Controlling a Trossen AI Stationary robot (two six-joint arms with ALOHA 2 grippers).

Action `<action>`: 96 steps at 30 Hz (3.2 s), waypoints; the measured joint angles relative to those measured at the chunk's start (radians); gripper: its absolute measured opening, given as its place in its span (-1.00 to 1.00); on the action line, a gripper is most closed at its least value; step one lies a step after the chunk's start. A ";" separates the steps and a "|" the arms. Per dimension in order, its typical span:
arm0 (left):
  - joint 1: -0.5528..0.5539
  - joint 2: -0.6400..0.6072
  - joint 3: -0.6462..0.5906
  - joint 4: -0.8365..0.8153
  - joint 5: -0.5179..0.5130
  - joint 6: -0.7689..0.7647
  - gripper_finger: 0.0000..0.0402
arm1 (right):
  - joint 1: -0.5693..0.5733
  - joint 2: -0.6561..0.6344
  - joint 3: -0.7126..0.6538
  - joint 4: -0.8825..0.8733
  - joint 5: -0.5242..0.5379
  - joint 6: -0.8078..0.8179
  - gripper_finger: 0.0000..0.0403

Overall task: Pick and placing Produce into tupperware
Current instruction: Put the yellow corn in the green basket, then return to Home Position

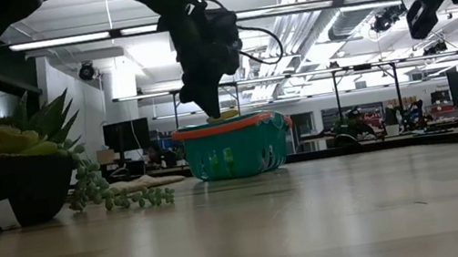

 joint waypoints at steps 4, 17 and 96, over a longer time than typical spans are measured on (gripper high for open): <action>0.000 0.000 0.000 -0.011 0.000 0.000 -0.81 | 0.000 0.000 0.000 -0.073 -0.041 -0.041 -1.00; 0.000 0.000 0.000 -0.029 0.000 0.000 -0.81 | 0.000 0.000 -0.001 -0.168 -0.134 -0.182 -1.00; -0.045 -0.074 0.405 -0.385 0.139 -0.003 -1.00 | -0.002 0.001 -0.001 -0.233 -0.145 -0.226 -1.00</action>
